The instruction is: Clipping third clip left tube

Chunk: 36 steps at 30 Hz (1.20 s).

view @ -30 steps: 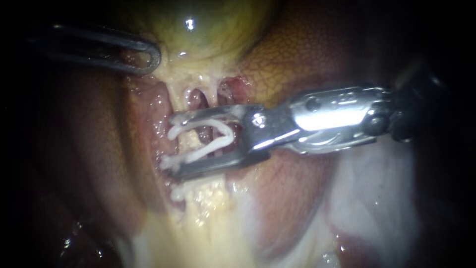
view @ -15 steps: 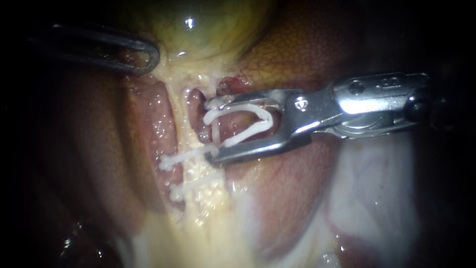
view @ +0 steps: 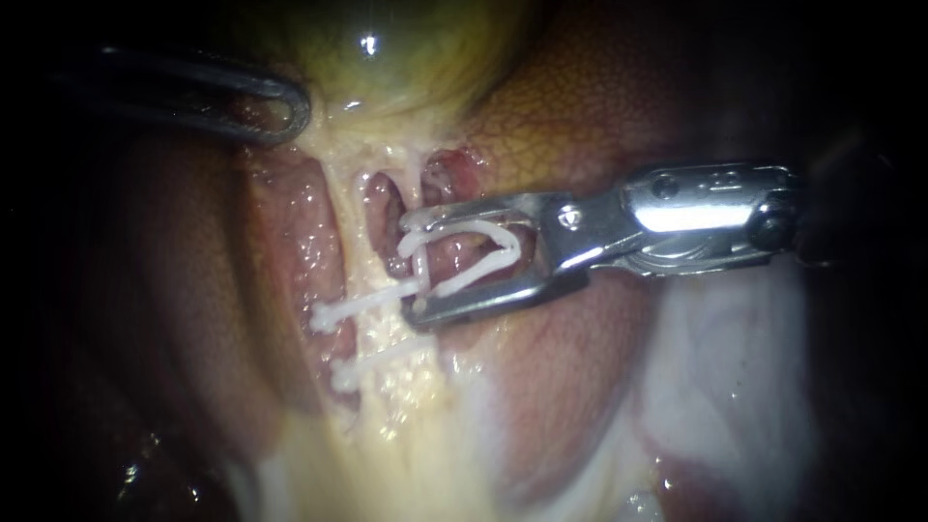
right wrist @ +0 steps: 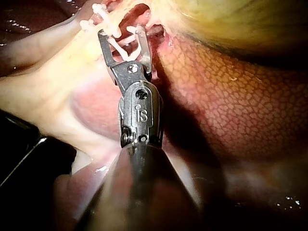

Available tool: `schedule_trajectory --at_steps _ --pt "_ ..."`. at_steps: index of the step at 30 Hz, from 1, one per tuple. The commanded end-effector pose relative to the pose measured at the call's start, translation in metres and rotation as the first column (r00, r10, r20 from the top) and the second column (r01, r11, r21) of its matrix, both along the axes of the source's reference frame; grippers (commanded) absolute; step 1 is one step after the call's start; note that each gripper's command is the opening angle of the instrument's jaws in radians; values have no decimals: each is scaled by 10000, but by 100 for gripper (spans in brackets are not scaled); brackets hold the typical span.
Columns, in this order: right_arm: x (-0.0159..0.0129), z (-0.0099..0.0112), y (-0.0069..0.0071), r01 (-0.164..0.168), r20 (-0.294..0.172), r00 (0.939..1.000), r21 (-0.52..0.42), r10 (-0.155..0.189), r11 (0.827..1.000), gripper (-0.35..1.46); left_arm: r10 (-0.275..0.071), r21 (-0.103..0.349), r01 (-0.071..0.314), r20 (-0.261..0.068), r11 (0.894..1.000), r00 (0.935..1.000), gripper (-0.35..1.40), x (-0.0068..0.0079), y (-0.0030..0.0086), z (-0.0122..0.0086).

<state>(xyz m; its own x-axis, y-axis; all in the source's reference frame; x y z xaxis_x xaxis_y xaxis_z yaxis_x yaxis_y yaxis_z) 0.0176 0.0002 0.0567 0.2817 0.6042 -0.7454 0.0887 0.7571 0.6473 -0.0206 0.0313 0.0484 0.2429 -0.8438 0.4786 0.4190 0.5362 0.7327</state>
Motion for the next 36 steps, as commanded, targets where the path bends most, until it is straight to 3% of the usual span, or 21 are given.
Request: schedule_trajectory --at_steps 1,9,21,26,31,36 --pt "0 4 1 -21 -19 10000 118 21 9999 44 -1 1 1 0 10000 10000 -35 0 0 0" --pt "5 19 14 -103 -742 9971 990 177 9950 44 0 0 0 0 10000 10000 -35 0 0 1" --pt "23 30 29 -224 -1291 9905 1853 469 9824 44 -2 0 2 -1 10000 10000 -35 0 0 1" --pt "31 29 32 -113 -1945 9791 2421 599 9702 44 -22 -12 22 -20 10000 10000 -35 0 0 1" --pt "32 20 34 265 -2766 9594 2810 545 9593 42 -24 -12 24 -21 10000 10000 -35 0 0 1" --pt "35 10 34 615 -3299 9429 3077 459 9495 41 -24 -12 24 -21 10000 10000 -35 0 0 1"
